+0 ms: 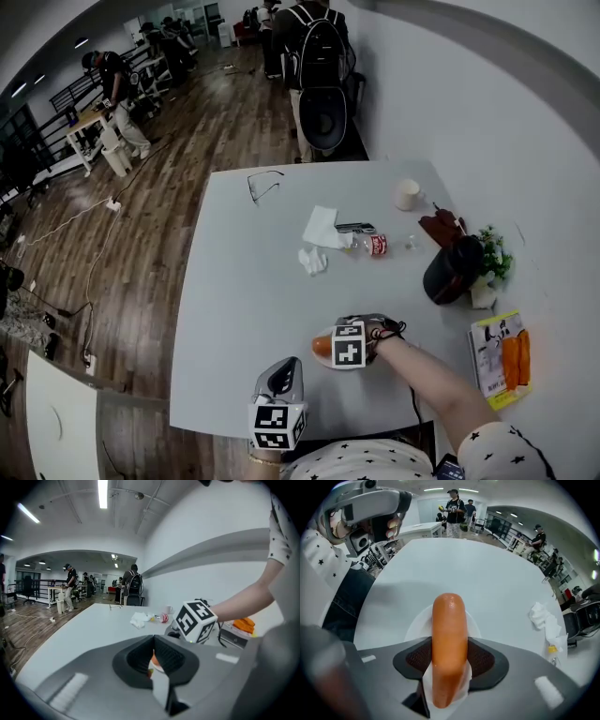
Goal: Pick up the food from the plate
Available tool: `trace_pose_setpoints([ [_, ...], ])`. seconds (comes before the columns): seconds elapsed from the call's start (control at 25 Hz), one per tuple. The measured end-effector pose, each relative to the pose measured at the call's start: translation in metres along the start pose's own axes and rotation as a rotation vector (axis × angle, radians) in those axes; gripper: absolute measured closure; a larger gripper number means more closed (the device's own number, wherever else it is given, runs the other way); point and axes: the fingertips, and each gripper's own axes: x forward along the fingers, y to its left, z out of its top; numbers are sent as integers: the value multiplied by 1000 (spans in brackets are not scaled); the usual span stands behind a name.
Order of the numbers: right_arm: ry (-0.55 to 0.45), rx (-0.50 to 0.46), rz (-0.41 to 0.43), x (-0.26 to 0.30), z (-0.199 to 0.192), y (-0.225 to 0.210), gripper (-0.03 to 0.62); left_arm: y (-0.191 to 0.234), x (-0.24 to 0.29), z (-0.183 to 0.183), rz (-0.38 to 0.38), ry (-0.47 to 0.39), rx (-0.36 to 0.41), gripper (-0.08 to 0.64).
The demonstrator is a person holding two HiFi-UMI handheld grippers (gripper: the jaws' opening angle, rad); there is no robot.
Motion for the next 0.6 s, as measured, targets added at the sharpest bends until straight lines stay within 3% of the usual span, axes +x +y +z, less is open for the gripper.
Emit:
trace_pose_setpoints([
  [0.2, -23, 22, 55, 2, 1, 3, 377, 0, 0, -5, -6, 15, -7, 552],
  [0.4, -70, 78, -35, -5, 0, -3, 377, -3, 5, 1, -18, 14, 21, 552],
  [0.48, -130, 175, -91, -16, 0, -9, 377, -5, 6, 6, -24, 9, 31, 552],
  [0.6, -286, 417, -160, -44, 1, -16, 377, -9, 8, 12, -37, -5, 38, 552],
])
